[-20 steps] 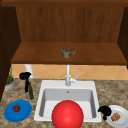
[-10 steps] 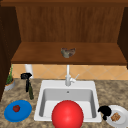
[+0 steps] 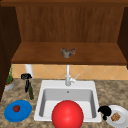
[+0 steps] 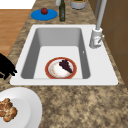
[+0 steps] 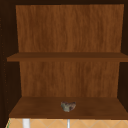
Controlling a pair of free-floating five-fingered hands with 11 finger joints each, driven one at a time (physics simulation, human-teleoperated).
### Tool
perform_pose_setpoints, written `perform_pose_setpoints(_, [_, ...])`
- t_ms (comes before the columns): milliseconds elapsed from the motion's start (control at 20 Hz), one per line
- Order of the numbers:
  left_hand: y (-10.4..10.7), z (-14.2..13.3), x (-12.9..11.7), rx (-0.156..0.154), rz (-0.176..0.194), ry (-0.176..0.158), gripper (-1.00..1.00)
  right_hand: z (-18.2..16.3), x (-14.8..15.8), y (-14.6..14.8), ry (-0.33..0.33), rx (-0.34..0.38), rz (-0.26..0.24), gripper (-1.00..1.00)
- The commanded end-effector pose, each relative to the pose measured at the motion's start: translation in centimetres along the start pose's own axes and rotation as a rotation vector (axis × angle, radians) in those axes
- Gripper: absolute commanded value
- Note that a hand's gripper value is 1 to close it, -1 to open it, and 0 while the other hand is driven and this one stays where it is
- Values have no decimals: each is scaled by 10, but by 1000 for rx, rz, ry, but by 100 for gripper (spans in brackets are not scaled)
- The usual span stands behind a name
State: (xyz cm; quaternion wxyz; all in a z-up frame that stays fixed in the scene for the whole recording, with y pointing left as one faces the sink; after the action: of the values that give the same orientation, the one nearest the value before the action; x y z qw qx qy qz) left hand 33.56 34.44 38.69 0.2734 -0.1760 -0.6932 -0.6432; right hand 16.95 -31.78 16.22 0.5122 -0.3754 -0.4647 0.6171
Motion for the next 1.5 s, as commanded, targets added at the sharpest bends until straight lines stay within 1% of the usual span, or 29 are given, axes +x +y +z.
perform_pose_setpoints(0, [-2, -1, -12, -7, 62, 7, -100, 0, 0, 0, 0, 0, 0, 0])
perform_pose_setpoints(250, [-15, -1, -25, -7, 62, 7, -100, 0, 0, 0, 0, 0, 0, 0])
perform_pose_setpoints(400, [-18, -2, -40, -9, 75, 8, -100, 0, 0, 0, 0, 0, 0, 0])
perform_pose_setpoints(750, [-20, 1, -76, -17, 135, 7, -100, 0, 0, 0, 0, 0, 0, 0])
perform_pose_setpoints(1050, [-24, 11, -107, -15, 172, -1, -100, 0, 0, 0, 0, 0, 0, 0])
perform_pose_setpoints(1250, [-20, 8, -118, -16, 116, 5, -100, 0, 0, 0, 0, 0, 0, 0])
perform_pose_setpoints(1300, [-19, 7, -121, -9, 99, 13, -100, 0, 0, 0, 0, 0, 0, 0])
perform_pose_setpoints(1450, [-18, 7, -130, -8, 69, 14, -100, 0, 0, 0, 0, 0, 0, 0])
